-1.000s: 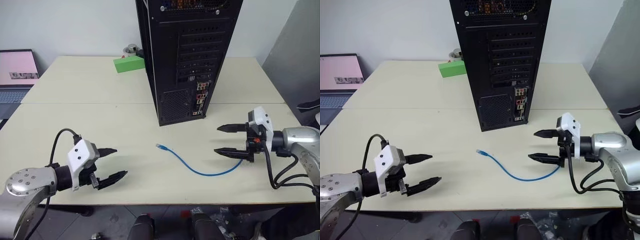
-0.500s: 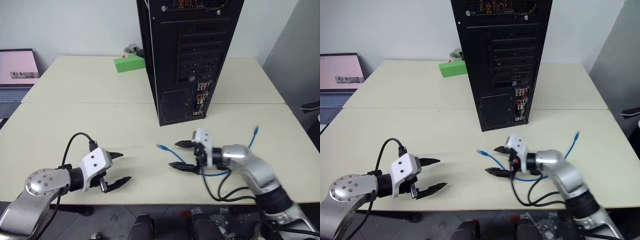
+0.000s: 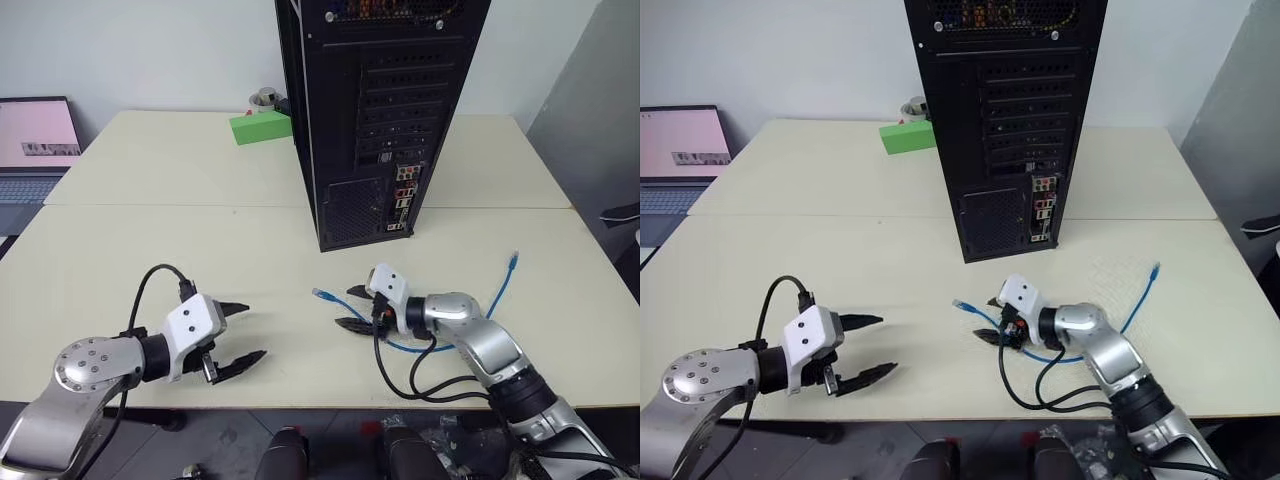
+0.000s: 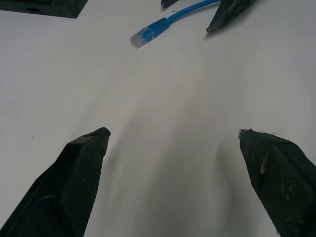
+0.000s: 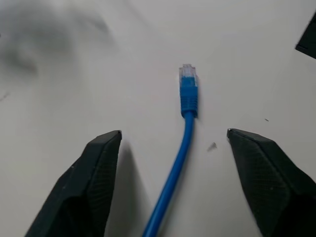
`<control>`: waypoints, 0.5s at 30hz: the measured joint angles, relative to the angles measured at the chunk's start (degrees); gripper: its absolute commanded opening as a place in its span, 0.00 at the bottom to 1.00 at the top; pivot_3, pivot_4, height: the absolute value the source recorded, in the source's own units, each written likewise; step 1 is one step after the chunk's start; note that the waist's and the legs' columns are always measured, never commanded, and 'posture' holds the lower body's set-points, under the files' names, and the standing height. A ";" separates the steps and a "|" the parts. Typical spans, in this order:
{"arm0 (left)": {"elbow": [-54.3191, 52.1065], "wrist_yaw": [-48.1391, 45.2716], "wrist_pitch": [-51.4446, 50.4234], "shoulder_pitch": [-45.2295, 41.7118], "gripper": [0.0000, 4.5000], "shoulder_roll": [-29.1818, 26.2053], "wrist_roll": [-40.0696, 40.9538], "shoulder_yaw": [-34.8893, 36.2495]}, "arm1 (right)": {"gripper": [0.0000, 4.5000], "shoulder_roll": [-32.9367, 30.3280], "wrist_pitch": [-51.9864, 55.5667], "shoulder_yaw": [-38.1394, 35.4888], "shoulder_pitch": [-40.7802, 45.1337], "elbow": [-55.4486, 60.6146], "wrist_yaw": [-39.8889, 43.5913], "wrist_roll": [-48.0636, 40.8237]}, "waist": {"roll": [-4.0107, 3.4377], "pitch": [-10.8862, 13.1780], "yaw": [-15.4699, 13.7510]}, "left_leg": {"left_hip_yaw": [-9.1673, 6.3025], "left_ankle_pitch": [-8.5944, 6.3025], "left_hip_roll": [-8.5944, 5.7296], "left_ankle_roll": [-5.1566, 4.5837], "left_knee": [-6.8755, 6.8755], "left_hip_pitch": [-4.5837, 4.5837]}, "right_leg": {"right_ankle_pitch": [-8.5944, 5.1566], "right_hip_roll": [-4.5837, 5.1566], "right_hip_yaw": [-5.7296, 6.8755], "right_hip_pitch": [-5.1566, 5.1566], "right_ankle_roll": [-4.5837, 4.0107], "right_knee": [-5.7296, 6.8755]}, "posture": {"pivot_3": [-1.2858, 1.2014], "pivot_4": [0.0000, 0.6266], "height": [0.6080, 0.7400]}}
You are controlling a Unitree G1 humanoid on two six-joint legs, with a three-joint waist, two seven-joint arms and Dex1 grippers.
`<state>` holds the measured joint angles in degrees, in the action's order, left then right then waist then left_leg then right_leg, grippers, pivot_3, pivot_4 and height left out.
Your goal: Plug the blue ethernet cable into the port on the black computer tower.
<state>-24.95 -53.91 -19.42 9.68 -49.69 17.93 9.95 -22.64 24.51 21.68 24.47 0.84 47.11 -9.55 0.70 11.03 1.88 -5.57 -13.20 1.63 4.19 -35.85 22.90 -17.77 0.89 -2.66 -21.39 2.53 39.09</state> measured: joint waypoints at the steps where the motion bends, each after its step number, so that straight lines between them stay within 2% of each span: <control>1: 0.09 0.07 0.06 -0.35 1.00 0.11 -0.08 -0.15 | 0.75 -1.00 1.28 -0.03 -0.63 1.38 0.14 0.02 | 0.00 0.00 -0.04 | -0.02 0.00 -0.01 0.00 0.00 0.01 | 0.00 0.00 0.01 0.00 0.00 0.01 | 0.52 0.24 1.00; 4: 0.82 0.22 0.37 -1.02 1.00 0.55 -0.28 -0.82 | 0.75 -2.59 4.99 -0.08 -1.24 4.65 0.13 0.02 | 0.01 0.00 0.00 | -0.02 0.00 0.00 0.00 0.00 0.00 | 0.00 -0.01 0.01 0.00 0.00 0.01 | 0.52 0.24 1.00; 7: 1.31 0.36 0.97 -1.76 1.00 0.71 -0.45 -1.37 | 0.65 -2.58 7.21 -0.16 -1.25 5.85 -0.54 0.08 | 0.01 -0.01 0.00 | -0.04 0.00 0.01 0.00 0.00 -0.01 | 0.00 -0.03 0.01 0.00 0.00 0.02 | 0.52 0.24 1.00; 15: 5.94 1.23 1.19 -6.58 1.00 2.80 -1.47 -3.43 | 0.20 -1.51 9.63 -0.31 -0.18 5.82 -2.06 1.28 | 0.02 -0.01 0.02 | -0.05 0.00 0.00 0.00 0.00 -0.01 | 0.00 -0.04 0.02 0.01 0.00 0.02 | 0.52 0.24 1.00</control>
<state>-19.00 -52.68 -18.23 3.10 -46.89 16.45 6.52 -24.15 34.13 21.37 24.28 6.66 45.05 -8.27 0.72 11.01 1.90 -5.62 -13.20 1.63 4.19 -35.85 22.89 -17.77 0.84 -2.64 -21.38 2.53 39.11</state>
